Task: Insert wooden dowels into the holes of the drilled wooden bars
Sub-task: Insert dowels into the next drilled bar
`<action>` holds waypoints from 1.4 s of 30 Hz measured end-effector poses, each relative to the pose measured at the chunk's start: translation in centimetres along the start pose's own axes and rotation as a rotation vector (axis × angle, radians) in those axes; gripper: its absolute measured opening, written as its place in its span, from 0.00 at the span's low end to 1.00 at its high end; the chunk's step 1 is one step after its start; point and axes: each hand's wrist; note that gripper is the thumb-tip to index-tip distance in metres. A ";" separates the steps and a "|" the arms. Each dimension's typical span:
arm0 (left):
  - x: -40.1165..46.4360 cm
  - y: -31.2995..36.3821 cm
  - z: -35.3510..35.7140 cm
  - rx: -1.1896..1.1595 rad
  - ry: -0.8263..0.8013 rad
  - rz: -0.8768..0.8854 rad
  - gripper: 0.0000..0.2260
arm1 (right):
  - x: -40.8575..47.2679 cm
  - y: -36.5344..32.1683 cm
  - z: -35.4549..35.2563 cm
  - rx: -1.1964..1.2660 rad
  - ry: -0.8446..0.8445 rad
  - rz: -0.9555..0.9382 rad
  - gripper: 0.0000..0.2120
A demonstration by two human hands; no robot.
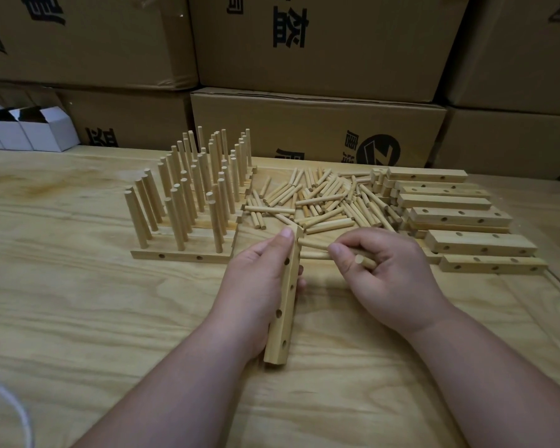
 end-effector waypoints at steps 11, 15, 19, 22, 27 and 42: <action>-0.2 0.3 0.1 -0.036 -0.038 -0.019 0.16 | 0.3 -0.1 -1.2 -0.031 -0.180 0.196 0.10; -0.3 0.3 0.0 -0.056 -0.045 -0.024 0.16 | 0.7 -0.2 -1.1 0.053 -0.216 0.353 0.16; -0.3 0.4 0.0 -0.051 -0.058 -0.035 0.14 | 1.2 -0.9 -1.4 0.153 -0.284 0.522 0.22; -0.3 0.4 -0.1 -0.050 -0.069 -0.034 0.15 | 1.4 -1.2 -1.7 0.375 -0.333 0.661 0.19; -0.3 0.4 -0.1 -0.071 -0.064 -0.035 0.20 | 1.4 -1.5 -1.8 0.373 -0.340 0.633 0.20; -0.7 1.2 -0.4 -0.008 -0.043 -0.089 0.14 | 1.5 -3.1 -2.4 -0.340 -0.293 0.076 0.15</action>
Point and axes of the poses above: each hand's wrist, its own x-axis towards the middle knuckle, its own z-axis out of the palm, y = z × x, and after that the axes turned 12 degrees about -y, right-handed
